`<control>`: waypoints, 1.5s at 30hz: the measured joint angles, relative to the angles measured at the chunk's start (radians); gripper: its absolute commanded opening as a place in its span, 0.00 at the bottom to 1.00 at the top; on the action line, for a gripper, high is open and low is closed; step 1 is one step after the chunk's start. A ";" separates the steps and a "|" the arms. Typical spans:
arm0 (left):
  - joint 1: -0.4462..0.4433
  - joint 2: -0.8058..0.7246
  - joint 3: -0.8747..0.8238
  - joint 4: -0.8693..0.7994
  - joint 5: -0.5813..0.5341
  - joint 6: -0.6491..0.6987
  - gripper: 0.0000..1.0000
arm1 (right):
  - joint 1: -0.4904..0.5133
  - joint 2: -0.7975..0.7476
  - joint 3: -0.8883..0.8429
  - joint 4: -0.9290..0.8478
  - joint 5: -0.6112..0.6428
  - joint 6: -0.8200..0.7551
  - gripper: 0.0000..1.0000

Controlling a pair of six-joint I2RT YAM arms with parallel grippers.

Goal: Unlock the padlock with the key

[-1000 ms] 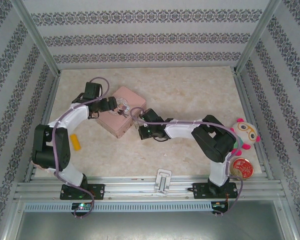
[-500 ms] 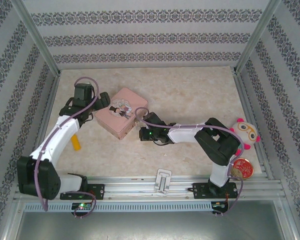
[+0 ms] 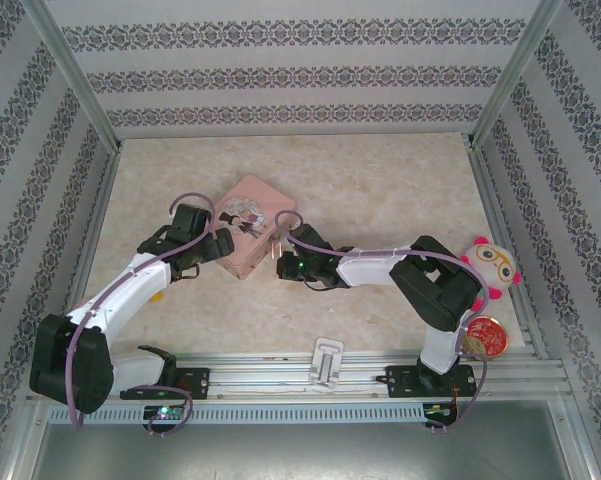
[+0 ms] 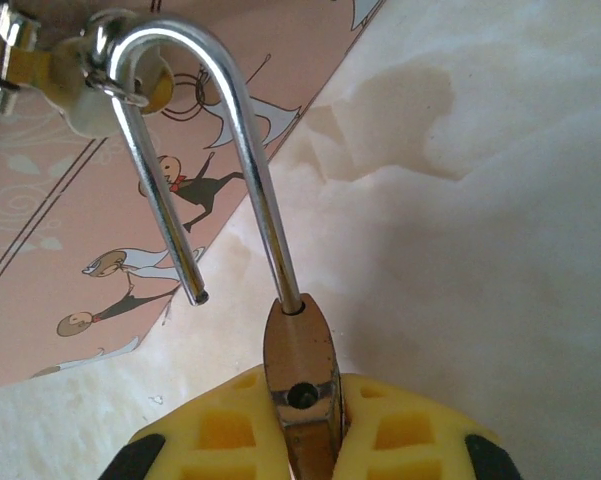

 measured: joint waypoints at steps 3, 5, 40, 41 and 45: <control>0.000 -0.011 -0.011 0.001 0.001 -0.013 0.90 | 0.000 0.000 -0.008 0.018 -0.006 0.032 0.00; 0.000 -0.017 -0.016 0.002 0.001 -0.017 0.90 | 0.000 0.000 -0.013 0.032 -0.010 0.048 0.00; 0.000 -0.053 -0.058 0.017 0.005 -0.043 0.89 | -0.040 0.037 -0.085 0.327 -0.088 0.249 0.00; 0.000 -0.057 -0.058 0.017 0.005 -0.043 0.89 | -0.040 0.040 -0.089 0.337 -0.088 0.253 0.00; 0.000 -0.061 -0.058 0.018 0.005 -0.043 0.91 | -0.040 0.055 -0.100 0.383 -0.088 0.280 0.00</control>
